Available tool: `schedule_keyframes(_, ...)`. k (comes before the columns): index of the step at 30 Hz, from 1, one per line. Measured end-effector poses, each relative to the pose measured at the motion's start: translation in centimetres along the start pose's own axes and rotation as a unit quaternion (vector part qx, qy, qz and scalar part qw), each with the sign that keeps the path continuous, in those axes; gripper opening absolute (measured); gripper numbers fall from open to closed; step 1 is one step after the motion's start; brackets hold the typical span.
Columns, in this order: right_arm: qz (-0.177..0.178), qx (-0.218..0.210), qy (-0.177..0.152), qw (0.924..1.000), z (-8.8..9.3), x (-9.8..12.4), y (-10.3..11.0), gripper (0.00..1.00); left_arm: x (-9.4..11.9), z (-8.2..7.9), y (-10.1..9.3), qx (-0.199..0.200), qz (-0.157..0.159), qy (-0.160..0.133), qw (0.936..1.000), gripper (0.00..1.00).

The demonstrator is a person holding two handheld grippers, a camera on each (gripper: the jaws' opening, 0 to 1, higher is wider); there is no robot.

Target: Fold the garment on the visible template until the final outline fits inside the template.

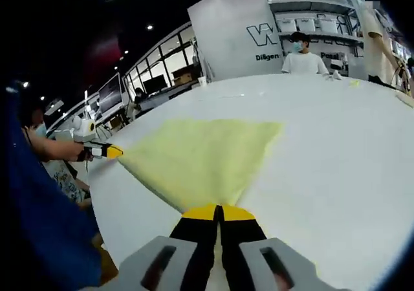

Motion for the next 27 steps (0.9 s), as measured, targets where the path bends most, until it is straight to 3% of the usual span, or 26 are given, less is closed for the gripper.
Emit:
schedule_keyframes(2, 0.005, 0.010, 0.003, 0.9999, 0.2, 0.8, -0.1, 0.01, 0.8, -0.3, 0.0, 0.002, -0.002, -0.008, 1.0000, 0.01)
schedule_keyframes(4, 0.009, 0.008, -0.004, 0.9999, 0.3, 1.6, -0.2, 0.09, 1.4, -0.7, -0.1, 0.006, -0.007, -0.016, 0.9998, 0.05)
schedule_keyframes(6, 0.011, 0.007, -0.013, 0.9998, 0.2, 2.3, 0.0, 0.19, 2.5, -1.6, -0.7, 0.011, -0.011, -0.023, 0.9996, 0.17)
schedule_keyframes(8, 0.012, 0.017, -0.017, 0.9996, -0.2, 2.8, 0.4, 0.28, 2.3, -1.4, -0.5, 0.019, -0.014, -0.032, 0.9992, 0.29)
schedule_keyframes(12, 0.006, 0.039, -0.022, 0.9990, -1.1, 3.6, 1.7, 0.49, 3.4, -2.4, -1.5, 0.011, -0.018, -0.043, 0.9988, 0.45)
schedule_keyframes(15, -0.003, 0.054, -0.028, 0.9981, -1.9, 3.8, 2.4, 0.62, 3.6, -2.7, -2.3, 0.014, -0.018, -0.044, 0.9988, 0.70)
schedule_keyframes(16, -0.005, 0.055, -0.028, 0.9981, -2.2, 3.8, 2.7, 0.66, 3.9, -3.3, -3.5, 0.016, -0.016, -0.042, 0.9989, 0.79)
schedule_keyframes(19, -0.009, 0.060, -0.024, 0.9979, -2.9, 3.8, 3.2, 0.83, 3.8, -2.9, -3.2, 0.013, -0.017, -0.037, 0.9991, 0.91)
schedule_keyframes(21, -0.009, 0.060, -0.021, 0.9980, -3.5, 3.7, 3.3, 1.00, 3.8, -2.6, -3.6, 0.025, -0.014, -0.015, 0.9995, 0.99)
schedule_keyframes(27, -0.014, 0.077, -0.045, 0.9959, -5.9, 4.6, 3.8, 1.00, 5.1, -4.4, -4.2, 0.032, -0.025, -0.050, 0.9979, 0.99)
Point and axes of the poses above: the point that each gripper's makers call its tool centre point, and the gripper's own axes: x roughly backward along the fingers, y roughly to its left, z roughly out of its underside, the point moved 2 cm from there along x, roughly backward along the fingers, and after that the axes turned 5 degrees about -z, right-handed, at the moved point
